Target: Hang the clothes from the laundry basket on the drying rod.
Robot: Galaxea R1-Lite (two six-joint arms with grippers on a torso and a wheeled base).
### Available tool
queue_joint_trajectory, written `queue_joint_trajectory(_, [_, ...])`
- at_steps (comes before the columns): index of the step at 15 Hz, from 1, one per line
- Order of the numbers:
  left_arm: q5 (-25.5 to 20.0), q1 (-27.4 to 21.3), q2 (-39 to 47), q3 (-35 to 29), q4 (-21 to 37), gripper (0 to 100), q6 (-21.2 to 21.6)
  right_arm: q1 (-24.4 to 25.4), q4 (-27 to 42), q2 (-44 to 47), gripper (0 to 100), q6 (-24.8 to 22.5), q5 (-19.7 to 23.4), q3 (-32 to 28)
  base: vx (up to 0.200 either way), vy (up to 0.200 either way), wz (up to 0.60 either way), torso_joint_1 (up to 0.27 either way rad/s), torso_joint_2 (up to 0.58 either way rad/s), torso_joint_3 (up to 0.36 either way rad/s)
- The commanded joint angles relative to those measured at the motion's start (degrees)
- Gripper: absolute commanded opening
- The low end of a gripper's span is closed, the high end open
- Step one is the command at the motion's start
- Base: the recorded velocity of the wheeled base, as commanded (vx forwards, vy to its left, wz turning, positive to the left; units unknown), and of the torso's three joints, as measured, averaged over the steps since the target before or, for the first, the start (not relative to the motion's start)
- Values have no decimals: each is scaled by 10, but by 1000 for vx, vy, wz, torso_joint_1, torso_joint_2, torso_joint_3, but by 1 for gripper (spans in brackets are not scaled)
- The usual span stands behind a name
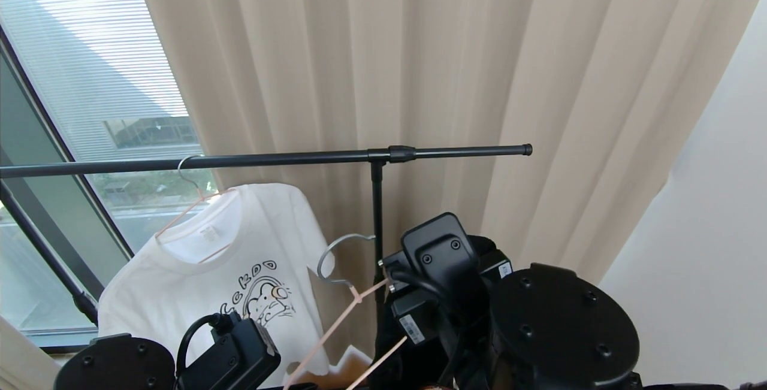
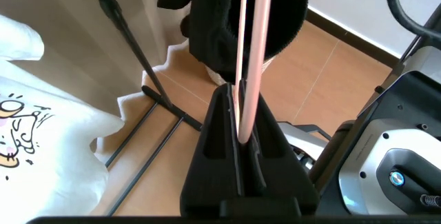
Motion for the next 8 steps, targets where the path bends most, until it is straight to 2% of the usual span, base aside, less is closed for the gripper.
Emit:
queue_joint_trajectory(1, [0,0,1,-1,0,0,0,17,-1,0,0,4,0,-1,0,0,0,0,0,0])
queue_joint_trajectory(4, [0,0,6,3,-14,0,-1,29,0,2,0,21,0,-5,0,0,0,0,0,0])
queue_joint_trajectory(6, [0,1,12,6,-31,0,-4,33,0,-13,0,57,7,-14,0,0,0,0,0,0])
queue_joint_trajectory(8, [0,1,12,7,-36,0,-4,33,0,-28,0,69,49,-4,0,0,0,0,0,0])
